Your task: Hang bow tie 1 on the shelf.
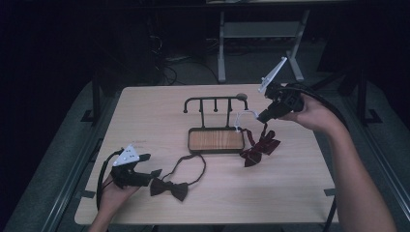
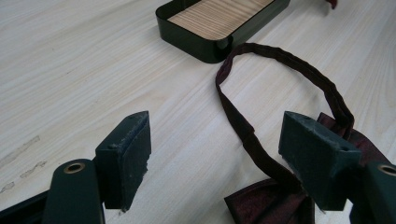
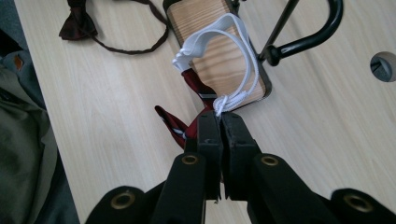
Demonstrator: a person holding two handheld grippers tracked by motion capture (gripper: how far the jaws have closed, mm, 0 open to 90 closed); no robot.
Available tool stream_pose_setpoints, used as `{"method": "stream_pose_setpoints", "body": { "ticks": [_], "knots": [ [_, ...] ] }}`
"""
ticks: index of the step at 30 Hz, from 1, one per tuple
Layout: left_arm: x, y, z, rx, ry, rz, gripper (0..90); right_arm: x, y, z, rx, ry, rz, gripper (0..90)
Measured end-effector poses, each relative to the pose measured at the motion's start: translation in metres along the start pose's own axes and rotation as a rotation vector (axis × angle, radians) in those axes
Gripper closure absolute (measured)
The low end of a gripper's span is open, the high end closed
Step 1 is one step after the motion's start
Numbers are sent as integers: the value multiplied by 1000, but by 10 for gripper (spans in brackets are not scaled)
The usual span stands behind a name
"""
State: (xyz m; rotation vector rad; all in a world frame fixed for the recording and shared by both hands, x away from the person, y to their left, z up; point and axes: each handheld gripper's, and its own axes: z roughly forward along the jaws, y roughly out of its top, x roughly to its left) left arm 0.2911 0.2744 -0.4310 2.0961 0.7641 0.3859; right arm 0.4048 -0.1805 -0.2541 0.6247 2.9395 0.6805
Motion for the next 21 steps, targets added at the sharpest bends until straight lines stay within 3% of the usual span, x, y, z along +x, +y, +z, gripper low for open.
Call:
{"method": "stream_pose_setpoints", "body": {
  "ticks": [12, 21],
  "knots": [
    [-1, 0, 1, -2, -5, -1, 251, -14, 14, 2, 12, -14, 20, 867],
    [-1, 1, 1, -4, -7, 2, 251, -29, 13, 5, 16, -37, 53, 867]
  ]
}}
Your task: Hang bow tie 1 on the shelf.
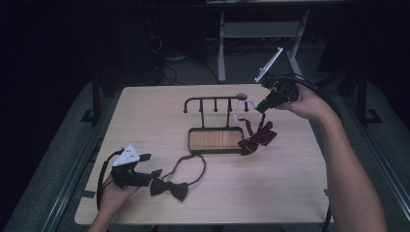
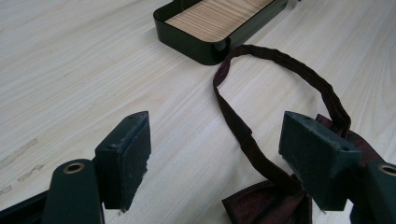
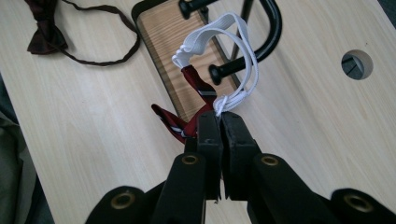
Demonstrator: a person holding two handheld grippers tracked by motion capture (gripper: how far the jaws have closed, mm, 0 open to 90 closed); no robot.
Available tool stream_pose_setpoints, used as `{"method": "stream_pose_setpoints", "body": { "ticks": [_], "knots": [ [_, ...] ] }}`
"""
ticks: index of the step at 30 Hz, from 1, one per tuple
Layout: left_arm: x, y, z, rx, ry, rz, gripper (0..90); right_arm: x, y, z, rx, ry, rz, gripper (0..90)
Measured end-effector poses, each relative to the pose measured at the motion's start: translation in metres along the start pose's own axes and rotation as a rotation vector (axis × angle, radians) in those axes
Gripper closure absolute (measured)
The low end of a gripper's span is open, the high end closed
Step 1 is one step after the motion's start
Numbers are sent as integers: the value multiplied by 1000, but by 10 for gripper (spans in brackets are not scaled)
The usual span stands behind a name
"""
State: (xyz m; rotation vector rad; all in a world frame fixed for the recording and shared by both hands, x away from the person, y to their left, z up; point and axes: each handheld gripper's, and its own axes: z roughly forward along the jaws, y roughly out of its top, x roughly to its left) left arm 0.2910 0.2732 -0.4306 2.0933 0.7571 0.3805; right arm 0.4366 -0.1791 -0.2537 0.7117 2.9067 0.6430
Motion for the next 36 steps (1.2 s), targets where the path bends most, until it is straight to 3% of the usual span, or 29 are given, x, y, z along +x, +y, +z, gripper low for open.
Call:
{"method": "stream_pose_setpoints", "body": {
  "ticks": [21, 36],
  "knots": [
    [-2, 1, -2, -8, 5, 10, 251, -13, -2, 9, -2, 2, 51, 840],
    [-2, 1, 0, 2, 6, 14, 251, -4, -16, 9, -11, 33, 25, 779]
  ]
}}
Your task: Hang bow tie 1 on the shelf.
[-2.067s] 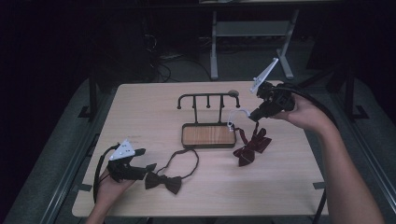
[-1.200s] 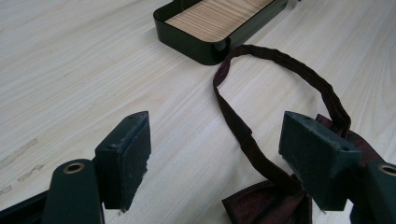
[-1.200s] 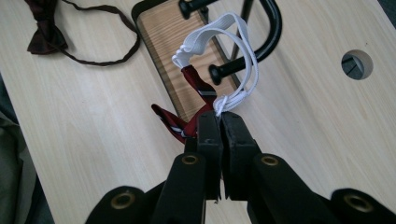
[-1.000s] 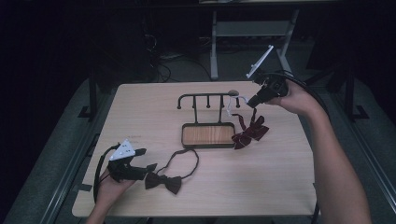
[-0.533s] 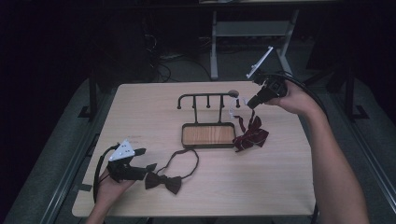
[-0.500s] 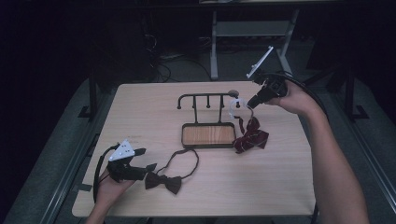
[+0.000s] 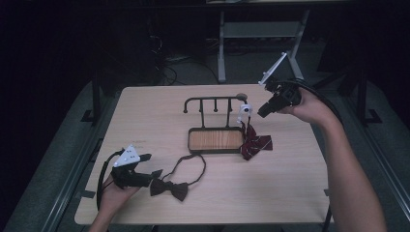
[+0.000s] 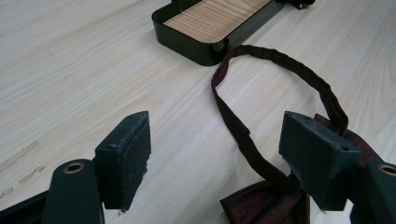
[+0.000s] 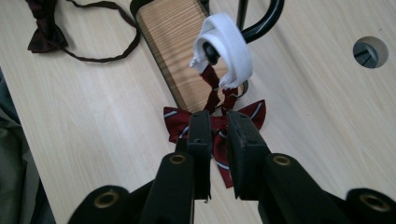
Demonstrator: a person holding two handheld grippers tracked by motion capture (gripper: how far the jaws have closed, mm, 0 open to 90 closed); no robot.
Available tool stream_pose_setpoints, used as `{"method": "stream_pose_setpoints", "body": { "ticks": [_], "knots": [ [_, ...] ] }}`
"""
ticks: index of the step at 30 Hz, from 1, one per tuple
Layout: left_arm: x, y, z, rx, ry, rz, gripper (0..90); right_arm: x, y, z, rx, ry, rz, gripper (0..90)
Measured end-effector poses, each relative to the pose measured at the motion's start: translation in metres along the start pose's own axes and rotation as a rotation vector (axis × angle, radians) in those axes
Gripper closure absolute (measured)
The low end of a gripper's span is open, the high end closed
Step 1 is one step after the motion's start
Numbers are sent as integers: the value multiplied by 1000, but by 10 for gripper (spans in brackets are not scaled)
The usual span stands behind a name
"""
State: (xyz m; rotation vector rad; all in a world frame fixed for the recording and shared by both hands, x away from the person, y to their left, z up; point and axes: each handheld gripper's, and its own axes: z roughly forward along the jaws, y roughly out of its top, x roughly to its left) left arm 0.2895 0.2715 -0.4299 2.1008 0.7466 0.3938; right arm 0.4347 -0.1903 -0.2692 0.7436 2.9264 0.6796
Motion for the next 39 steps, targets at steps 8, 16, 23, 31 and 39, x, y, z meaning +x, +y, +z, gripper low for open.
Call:
{"method": "stream_pose_setpoints", "body": {
  "ticks": [8, 16, 23, 31, 39],
  "knots": [
    [-1, 0, 1, 5, -4, -4, 251, 7, -10, 4, -16, 14, -19, 742],
    [-1, 0, 2, 8, -4, -1, 251, 13, -18, 9, -24, 19, -24, 702],
    [-1, 0, 3, 15, -6, 8, 251, 19, -26, 12, -34, 25, -34, 677],
    [-2, 0, 5, 22, -7, 13, 251, 24, -40, 18, -53, 39, -34, 640],
    [-2, 0, 6, 28, -8, 13, 251, 31, -51, 22, -68, 46, -37, 617]
  ]
}}
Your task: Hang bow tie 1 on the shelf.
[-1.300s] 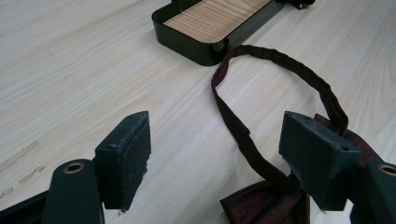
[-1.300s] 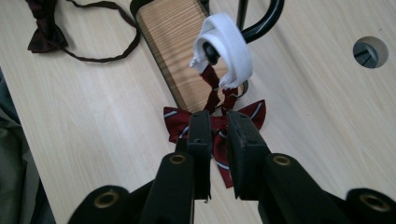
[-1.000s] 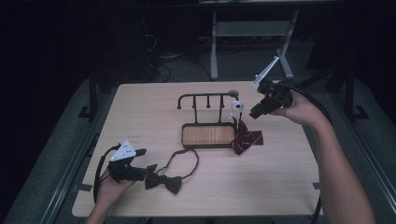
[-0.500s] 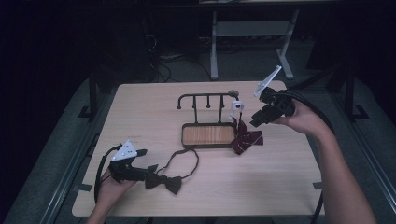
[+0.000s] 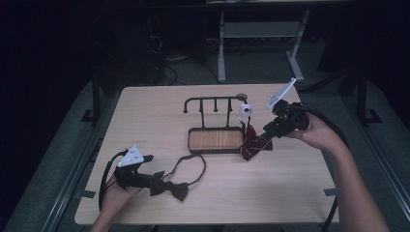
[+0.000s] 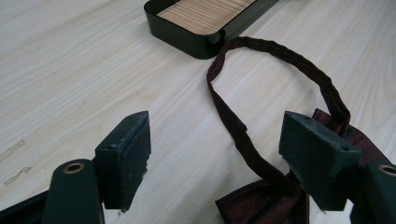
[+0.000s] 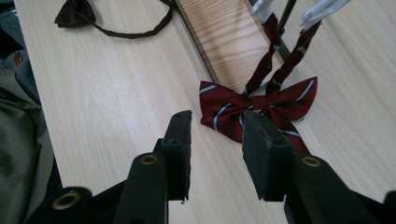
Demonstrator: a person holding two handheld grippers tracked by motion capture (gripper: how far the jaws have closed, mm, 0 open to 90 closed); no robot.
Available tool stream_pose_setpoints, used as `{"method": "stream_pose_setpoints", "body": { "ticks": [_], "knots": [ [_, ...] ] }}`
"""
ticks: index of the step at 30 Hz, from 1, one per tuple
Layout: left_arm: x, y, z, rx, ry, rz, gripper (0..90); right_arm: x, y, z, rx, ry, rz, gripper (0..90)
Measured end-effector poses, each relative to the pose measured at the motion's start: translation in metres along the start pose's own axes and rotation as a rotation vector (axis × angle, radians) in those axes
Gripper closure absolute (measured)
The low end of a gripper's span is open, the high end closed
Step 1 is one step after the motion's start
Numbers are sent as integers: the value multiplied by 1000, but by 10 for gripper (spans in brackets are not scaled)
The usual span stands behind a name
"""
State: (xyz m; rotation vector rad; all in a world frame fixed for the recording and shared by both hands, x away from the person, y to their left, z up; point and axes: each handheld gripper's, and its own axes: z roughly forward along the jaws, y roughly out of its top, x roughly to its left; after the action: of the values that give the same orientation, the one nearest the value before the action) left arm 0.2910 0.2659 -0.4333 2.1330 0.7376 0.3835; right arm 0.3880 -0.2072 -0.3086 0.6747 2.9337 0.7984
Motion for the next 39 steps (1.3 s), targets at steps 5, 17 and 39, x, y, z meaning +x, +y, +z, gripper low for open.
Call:
{"method": "stream_pose_setpoints", "body": {
  "ticks": [5, 17, 39],
  "knots": [
    [0, 0, 1, 4, -3, -1, 251, 4, -9, 5, -5, 4, 2, 600],
    [0, 0, 3, 16, -7, -8, 253, 9, -29, 19, -25, 18, 21, 567],
    [0, 2, 7, 36, -26, -14, 261, 24, -63, 38, -60, 13, 35, 501]
  ]
}}
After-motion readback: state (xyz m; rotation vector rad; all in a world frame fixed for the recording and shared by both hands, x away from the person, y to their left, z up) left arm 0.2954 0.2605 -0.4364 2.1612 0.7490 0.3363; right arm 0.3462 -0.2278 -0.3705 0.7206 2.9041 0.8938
